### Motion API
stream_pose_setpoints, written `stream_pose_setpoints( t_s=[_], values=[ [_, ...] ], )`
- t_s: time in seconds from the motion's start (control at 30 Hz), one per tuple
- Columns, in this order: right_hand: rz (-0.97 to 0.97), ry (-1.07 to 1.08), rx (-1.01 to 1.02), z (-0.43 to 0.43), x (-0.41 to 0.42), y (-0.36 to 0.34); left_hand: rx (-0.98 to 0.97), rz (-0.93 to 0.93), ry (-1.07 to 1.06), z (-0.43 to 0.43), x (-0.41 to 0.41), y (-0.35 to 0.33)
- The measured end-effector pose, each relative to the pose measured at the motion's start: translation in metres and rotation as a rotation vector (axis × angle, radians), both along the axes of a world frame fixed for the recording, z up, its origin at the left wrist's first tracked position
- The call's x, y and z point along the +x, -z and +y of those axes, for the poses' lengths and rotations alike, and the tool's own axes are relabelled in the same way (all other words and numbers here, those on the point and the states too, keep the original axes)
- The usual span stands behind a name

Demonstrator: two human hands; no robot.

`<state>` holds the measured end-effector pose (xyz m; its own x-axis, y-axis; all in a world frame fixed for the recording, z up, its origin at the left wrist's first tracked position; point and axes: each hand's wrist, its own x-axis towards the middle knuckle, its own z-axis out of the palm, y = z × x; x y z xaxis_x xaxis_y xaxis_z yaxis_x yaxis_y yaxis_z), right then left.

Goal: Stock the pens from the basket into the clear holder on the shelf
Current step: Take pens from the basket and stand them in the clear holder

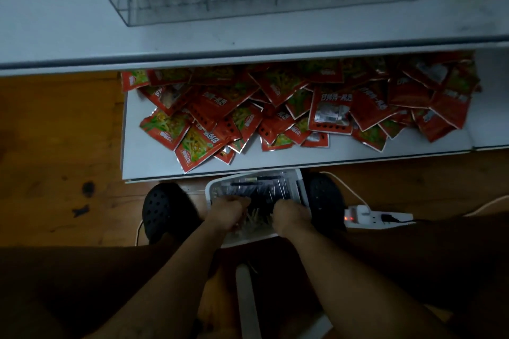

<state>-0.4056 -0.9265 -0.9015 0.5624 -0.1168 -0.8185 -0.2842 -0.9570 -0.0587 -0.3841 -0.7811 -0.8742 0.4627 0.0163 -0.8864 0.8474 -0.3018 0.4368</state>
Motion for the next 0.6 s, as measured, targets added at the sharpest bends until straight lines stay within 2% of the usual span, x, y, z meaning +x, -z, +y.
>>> stream_pose_setpoints(
  t_s=[0.17, 0.4, 0.6],
  values=[
    [-0.097, -0.019, -0.004, -0.01, 0.004, -0.04, -0.027, -0.086, 0.03, -0.004, 0.005, -0.034],
    [-0.234, 0.007, -0.005, -0.02, 0.01, -0.133, 0.042, -0.292, 0.19, 0.002, 0.002, -0.096],
    [-0.458, 0.15, 0.135, -0.031, 0.009, -0.209, 0.04, -0.465, 0.285, -0.004, 0.003, -0.15]
  ],
)
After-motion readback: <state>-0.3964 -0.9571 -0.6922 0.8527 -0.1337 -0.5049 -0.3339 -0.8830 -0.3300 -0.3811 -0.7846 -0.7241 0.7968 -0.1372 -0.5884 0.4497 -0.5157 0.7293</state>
